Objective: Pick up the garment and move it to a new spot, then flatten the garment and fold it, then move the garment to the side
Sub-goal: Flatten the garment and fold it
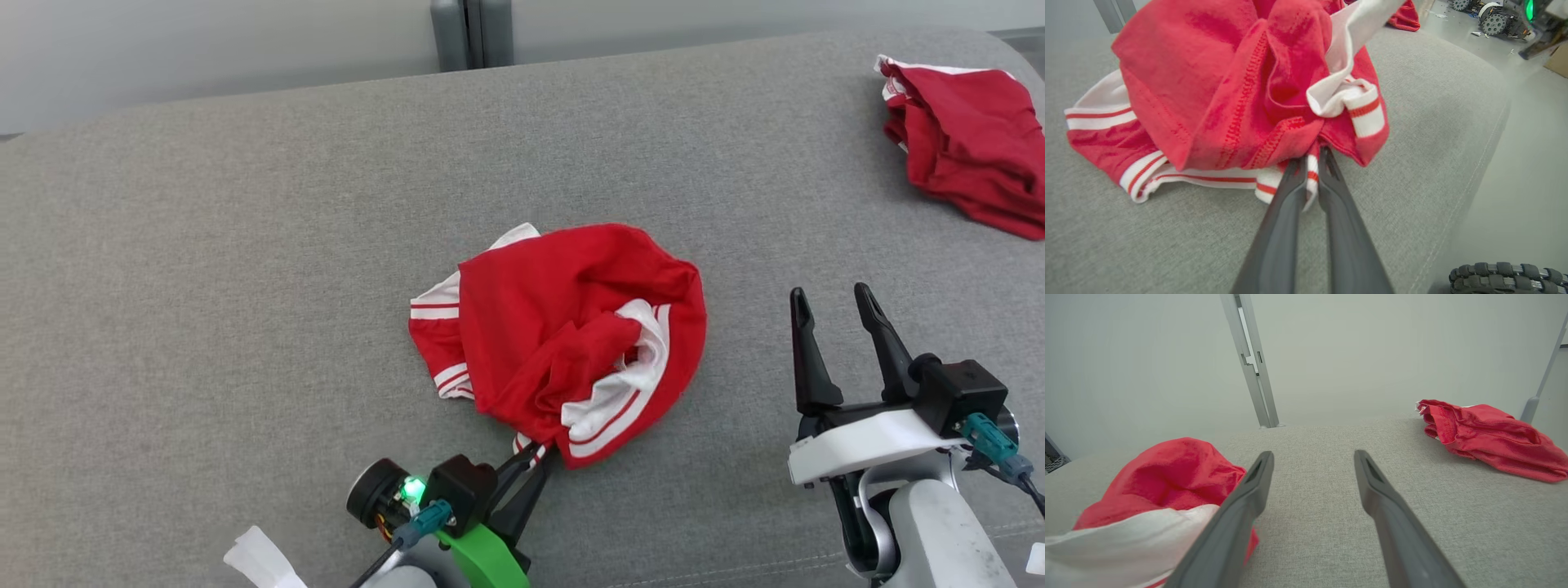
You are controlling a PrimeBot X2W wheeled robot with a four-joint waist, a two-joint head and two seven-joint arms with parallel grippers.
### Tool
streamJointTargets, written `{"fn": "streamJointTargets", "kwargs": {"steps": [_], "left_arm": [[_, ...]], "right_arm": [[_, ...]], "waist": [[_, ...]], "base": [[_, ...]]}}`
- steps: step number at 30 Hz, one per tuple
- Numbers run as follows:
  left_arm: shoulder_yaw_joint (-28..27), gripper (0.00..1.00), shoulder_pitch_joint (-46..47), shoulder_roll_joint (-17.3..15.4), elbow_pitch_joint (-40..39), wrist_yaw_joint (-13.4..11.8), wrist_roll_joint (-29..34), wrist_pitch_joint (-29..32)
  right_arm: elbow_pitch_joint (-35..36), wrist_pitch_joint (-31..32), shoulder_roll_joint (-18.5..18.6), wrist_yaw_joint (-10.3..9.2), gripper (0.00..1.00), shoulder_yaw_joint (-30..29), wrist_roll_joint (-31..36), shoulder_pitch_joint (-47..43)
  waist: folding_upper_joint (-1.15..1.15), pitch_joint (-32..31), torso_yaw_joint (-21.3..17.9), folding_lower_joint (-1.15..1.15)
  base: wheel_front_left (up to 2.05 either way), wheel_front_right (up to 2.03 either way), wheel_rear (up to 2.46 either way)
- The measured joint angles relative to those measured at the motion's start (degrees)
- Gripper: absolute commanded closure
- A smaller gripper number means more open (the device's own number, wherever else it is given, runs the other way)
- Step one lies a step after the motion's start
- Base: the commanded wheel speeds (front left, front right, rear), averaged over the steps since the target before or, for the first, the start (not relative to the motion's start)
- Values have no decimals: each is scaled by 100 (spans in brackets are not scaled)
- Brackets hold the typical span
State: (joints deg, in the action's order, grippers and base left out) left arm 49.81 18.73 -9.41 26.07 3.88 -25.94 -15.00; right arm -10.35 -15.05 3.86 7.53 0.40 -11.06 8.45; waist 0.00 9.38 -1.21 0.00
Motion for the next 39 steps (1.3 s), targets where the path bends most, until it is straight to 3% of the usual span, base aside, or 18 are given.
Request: {"fn": "streamJointTargets", "kwargs": {"steps": [2,3,4,5,14,26,32,39], "left_arm": [[-11,100,-52,3,36,-13,-21,3],[-34,73,-51,4,30,-44,-21,3],[-87,4,-48,5,0,-97,-15,4],[-153,0,-42,5,-49,-147,-2,3],[-902,0,-127,-119,-868,-391,191,-3],[-2961,0,-733,-229,-1758,-762,499,-3],[-3939,0,-1116,-221,-2022,-756,733,-3],[-4659,0,-1467,-30,-2039,-549,991,-3]], "right_arm": [[-12,0,-1,0,0,-12,0,-5],[-13,0,-1,0,0,-23,0,-10],[-15,0,-2,0,0,-36,0,-22],[-21,0,-2,0,0,-47,0,-34],[-74,0,-12,0,0,-44,0,-95],[-53,9,1,0,0,-29,16,-141],[-46,42,33,0,0,38,20,-146],[-80,63,73,0,0,301,18,-177]], "waist": [[0,-38,54,0],[0,-51,76,0],[0,-67,104,0],[0,-83,131,0],[0,-266,268,0],[0,-324,368,0],[0,-316,430,0],[0,-349,471,0]], "base": [[0,0,0],[0,0,0],[0,0,0],[0,0,0],[0,0,0],[0,0,0],[0,0,0],[0,0,0]]}}
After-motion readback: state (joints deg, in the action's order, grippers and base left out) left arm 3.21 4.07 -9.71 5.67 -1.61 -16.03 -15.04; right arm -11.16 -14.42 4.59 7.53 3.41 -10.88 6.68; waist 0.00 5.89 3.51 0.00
